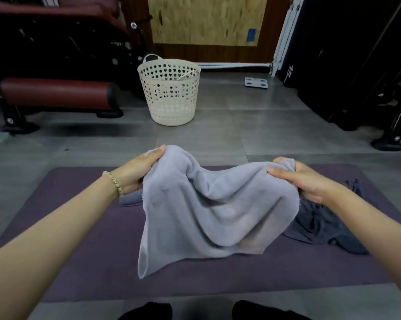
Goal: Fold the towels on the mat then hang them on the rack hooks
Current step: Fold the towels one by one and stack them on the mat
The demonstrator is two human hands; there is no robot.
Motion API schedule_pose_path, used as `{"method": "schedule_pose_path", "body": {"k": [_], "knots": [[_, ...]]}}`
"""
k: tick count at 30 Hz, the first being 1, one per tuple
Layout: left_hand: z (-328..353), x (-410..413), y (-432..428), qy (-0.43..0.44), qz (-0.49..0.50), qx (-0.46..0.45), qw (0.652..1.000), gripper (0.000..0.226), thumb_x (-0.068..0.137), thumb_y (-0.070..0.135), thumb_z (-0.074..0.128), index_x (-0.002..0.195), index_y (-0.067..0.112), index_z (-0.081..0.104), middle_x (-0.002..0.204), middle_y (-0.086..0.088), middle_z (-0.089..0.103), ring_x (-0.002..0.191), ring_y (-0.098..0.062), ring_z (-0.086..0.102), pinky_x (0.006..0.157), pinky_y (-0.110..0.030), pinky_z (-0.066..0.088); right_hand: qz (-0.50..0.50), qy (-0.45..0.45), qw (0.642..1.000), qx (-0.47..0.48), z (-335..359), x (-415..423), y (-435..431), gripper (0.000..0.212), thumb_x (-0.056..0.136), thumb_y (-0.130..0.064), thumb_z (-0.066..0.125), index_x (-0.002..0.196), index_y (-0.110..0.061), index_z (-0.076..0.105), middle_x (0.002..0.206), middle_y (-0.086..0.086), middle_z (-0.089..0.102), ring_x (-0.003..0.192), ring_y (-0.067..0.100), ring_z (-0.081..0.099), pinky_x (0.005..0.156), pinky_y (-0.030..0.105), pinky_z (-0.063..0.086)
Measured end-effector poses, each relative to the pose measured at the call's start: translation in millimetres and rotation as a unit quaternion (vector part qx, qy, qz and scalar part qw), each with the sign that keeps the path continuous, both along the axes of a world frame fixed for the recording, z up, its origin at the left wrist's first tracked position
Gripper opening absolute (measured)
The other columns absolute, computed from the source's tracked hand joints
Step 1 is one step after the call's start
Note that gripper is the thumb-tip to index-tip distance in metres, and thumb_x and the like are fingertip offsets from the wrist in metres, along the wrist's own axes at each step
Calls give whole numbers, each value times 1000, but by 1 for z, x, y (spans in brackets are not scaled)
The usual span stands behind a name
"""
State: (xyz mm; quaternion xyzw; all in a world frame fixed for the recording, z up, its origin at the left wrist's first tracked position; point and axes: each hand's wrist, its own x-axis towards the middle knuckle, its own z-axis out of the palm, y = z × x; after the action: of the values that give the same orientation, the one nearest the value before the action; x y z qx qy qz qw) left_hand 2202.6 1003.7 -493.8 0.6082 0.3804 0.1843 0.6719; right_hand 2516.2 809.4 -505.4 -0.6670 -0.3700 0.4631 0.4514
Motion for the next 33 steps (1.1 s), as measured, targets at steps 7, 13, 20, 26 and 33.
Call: {"method": "schedule_pose_path", "body": {"k": [7, 13, 20, 26, 33], "knots": [[-91, 40, 67, 121, 34, 25, 992, 24, 98, 38, 47, 99, 23, 66, 106, 2, 68, 88, -8, 66, 77, -18, 53, -59, -50, 996, -41, -78, 50, 54, 38, 68, -35, 81, 95, -19, 60, 95, 1, 63, 84, 13, 62, 70, 26, 52], [-192, 91, 130, 279, 14, 187, 942, 33, 93, 34, 56, 93, 5, 70, 87, -3, 59, 87, -13, 49, 72, -21, 37, -132, -137, 979, -72, -178, 94, 109, 47, 77, -24, 79, 115, -13, 55, 110, 2, 61, 99, 18, 59, 70, 21, 46], [-268, 144, 189, 251, 116, 213, 937, 32, 94, 27, 56, 112, 3, 68, 115, -14, 65, 110, -26, 57, 81, -19, 35, -294, -112, 948, -44, -268, 133, 182, 60, 81, -23, 76, 131, -5, 48, 126, 5, 55, 107, 19, 54, 92, 33, 47], [-377, 114, 179, 281, 200, 122, 931, 56, 91, 31, 60, 134, 0, 44, 133, -20, 50, 120, -35, 49, 105, -38, 36, -258, -173, 937, -157, -367, 128, 162, 75, 87, -20, 67, 148, -9, 24, 150, 13, 35, 134, 30, 39, 106, 38, 35], [-434, 57, 96, 308, 203, 107, 923, 73, 70, 51, 76, 114, -3, 51, 113, -26, 52, 106, -40, 53, 93, -48, 45, -229, -216, 925, -214, -432, 84, 73, 68, 75, -21, 80, 133, -5, 46, 128, 12, 46, 119, 29, 47, 103, 45, 41]]}}
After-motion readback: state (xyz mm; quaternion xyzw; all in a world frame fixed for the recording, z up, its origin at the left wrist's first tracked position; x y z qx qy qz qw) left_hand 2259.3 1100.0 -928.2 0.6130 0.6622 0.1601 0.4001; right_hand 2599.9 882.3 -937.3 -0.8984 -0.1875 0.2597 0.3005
